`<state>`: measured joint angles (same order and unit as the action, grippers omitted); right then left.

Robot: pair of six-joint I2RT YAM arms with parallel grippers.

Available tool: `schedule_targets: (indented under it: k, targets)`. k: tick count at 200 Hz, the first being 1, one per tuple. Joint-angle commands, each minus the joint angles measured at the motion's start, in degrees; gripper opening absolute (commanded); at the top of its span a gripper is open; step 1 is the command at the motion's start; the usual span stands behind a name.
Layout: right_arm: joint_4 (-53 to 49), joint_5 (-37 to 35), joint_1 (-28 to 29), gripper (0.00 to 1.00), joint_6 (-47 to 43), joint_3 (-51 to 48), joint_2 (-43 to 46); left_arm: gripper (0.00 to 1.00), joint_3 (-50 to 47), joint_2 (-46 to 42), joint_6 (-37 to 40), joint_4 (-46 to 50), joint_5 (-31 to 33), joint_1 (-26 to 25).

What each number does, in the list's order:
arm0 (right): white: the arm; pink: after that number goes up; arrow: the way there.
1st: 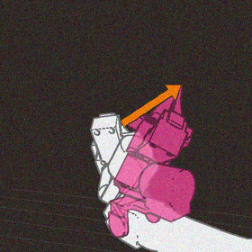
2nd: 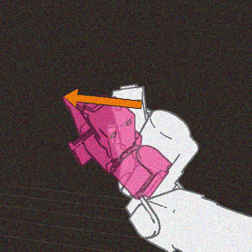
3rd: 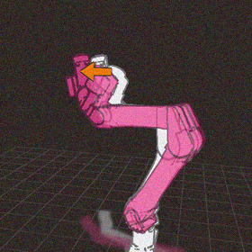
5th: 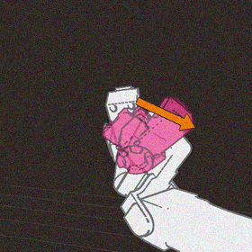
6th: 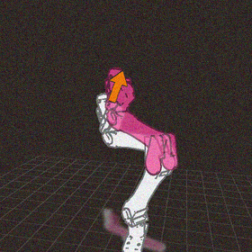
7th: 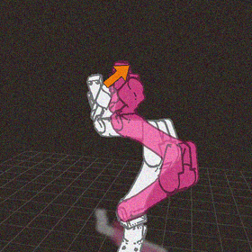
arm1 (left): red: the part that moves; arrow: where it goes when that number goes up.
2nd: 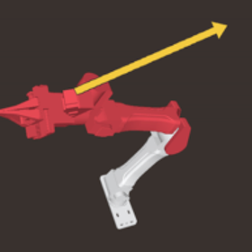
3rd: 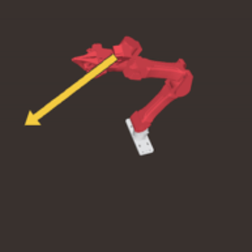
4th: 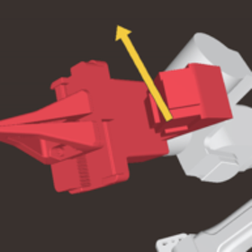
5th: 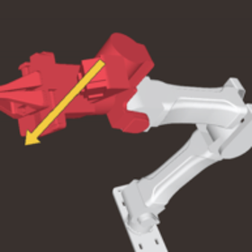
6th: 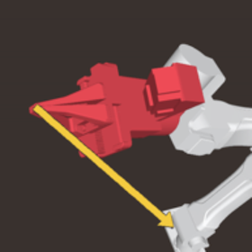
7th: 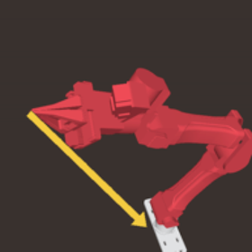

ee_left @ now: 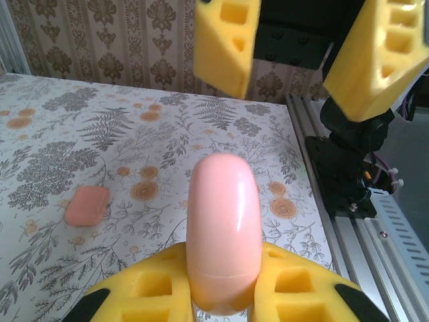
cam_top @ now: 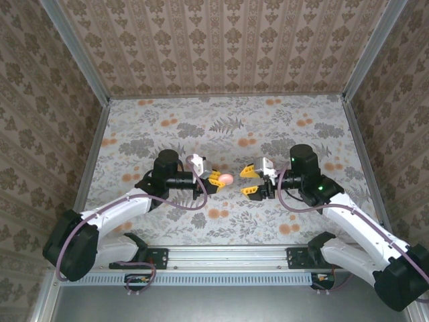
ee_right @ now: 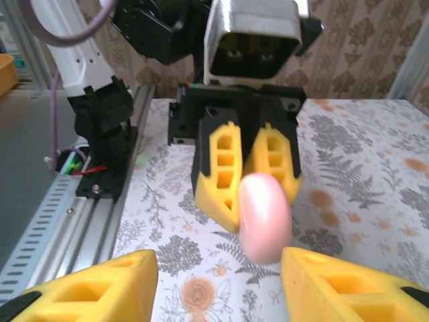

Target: Insert the wireless bluetooth earbuds into the charging case

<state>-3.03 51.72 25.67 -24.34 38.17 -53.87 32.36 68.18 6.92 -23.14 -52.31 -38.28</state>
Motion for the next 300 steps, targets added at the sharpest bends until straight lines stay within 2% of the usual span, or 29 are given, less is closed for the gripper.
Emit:
schedule_targets:
  k: [1,169,300]
  targets:
    - [-0.29,-4.76,-0.37,0.54,-2.18,-1.66,-0.25,0.11,1.31,-1.05,0.40,-1.71,-1.48,-0.43]
    - [8.12,6.43,1.01,0.49,-1.37,3.87,-14.74,0.11,0.95,-0.59,-0.01,-2.70,-1.82,-0.83]
    - [7.53,12.61,1.58,0.43,-2.03,8.39,-20.74,0.11,1.04,-0.51,0.03,-2.62,-1.67,-1.00]
